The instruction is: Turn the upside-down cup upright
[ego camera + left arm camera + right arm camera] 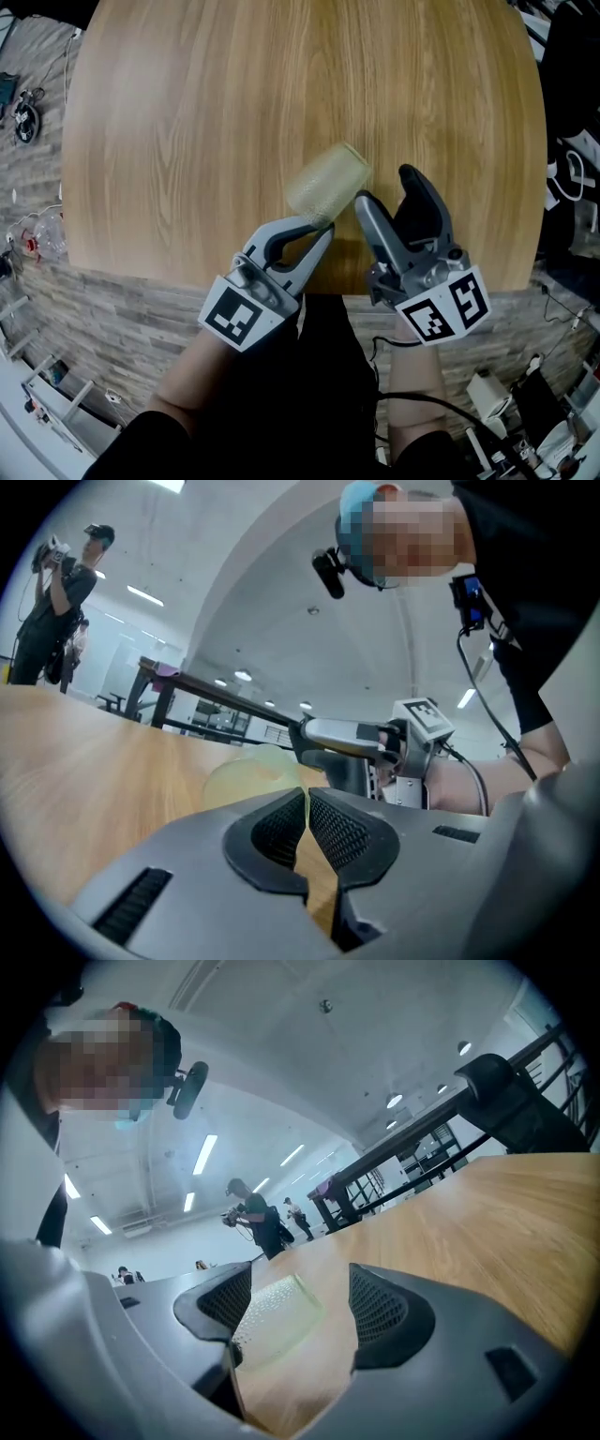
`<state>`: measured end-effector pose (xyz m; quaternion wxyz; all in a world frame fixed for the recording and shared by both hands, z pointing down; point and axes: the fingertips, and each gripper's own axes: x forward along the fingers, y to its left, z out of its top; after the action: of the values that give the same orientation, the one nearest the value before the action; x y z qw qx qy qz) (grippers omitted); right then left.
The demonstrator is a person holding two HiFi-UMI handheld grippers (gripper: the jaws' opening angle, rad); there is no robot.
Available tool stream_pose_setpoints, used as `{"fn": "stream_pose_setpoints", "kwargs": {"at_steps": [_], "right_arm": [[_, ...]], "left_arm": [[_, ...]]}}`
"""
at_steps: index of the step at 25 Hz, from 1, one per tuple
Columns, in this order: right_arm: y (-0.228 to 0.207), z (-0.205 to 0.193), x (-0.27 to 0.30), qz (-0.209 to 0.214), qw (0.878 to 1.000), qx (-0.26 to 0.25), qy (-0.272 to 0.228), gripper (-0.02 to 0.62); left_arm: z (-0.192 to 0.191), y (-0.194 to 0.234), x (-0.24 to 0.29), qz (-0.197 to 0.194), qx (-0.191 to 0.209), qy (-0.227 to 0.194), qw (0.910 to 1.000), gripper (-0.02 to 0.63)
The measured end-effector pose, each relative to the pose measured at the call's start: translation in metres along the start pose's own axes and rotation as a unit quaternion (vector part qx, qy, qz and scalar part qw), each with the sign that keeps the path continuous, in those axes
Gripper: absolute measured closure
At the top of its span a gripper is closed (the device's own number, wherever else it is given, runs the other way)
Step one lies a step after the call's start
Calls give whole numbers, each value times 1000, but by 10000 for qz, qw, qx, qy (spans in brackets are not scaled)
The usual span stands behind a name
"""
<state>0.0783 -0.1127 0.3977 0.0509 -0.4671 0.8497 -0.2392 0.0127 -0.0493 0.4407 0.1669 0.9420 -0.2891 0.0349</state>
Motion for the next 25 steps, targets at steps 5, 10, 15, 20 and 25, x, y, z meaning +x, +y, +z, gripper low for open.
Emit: {"fn": "stream_pose_setpoints", "kwargs": {"at_steps": [5,10,15,20,25], "right_arm": [[-2,-8,1,-166,9984,-491,239,278],[-7,-11,-1,-678,9911,-1085,353,556],[-2,-10,5,-780,9785,-1807,617,581],[-4,-15,13,-865,9678,-2185,899,581],[-13,-28,10,-981,9684,-2009,1109,581]], "left_arm": [[-10,6,5,166,270,485,9983,588],[-9,7,9,118,475,596,9970,588],[-8,-1,13,-30,848,708,9939,588],[-9,-8,13,-150,1277,1084,9858,588],[-13,-14,9,-321,1724,1706,9696,588]]}}
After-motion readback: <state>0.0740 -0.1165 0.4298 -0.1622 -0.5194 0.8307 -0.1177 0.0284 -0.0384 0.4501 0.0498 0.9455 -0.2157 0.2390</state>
